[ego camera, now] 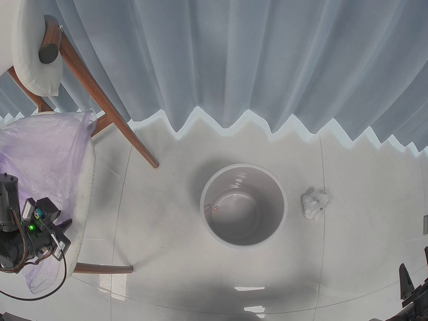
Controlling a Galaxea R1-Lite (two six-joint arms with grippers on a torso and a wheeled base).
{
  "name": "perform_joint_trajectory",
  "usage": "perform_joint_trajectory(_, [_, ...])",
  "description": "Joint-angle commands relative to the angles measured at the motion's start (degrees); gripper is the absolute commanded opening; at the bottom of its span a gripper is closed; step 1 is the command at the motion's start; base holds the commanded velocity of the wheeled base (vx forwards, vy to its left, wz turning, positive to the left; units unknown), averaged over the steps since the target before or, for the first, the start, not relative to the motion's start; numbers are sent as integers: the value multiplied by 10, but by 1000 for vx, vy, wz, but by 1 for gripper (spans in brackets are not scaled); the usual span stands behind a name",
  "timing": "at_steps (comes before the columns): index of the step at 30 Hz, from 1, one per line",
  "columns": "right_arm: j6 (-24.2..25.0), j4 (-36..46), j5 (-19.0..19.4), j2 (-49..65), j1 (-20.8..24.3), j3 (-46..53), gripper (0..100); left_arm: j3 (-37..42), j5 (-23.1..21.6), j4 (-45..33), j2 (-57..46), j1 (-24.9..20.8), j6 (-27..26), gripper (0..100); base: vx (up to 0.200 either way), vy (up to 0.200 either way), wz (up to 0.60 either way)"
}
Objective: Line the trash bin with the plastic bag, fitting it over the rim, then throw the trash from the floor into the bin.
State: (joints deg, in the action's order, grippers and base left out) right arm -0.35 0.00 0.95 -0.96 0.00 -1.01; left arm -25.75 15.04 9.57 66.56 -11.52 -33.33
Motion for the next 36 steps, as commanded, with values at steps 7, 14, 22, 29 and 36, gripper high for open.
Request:
perform_joint_trajectory(7, [-1,-1,2,9,1,10,100,-7,-16,2,-30,33,12,0,0,0,0])
perform_joint_trajectory(14, [-1,-1,2,9,0,10,100,-10,-107,3,-92,-22,116,0,0,0,0])
perform_joint_trajectory(22, [-1,-1,2,9,1,10,100,-19,-191,2,-122,-83,208,0,0,0,0])
perform_joint_trajectory(29, [-1,-1,2,9,1,10,100,-68,-248,3,-110,-148,272,0,0,0,0])
perform_joint_trajectory(36, [-1,-1,3,9,0,10,100,-142,-297,5,-42,-206,306,0,0,0,0])
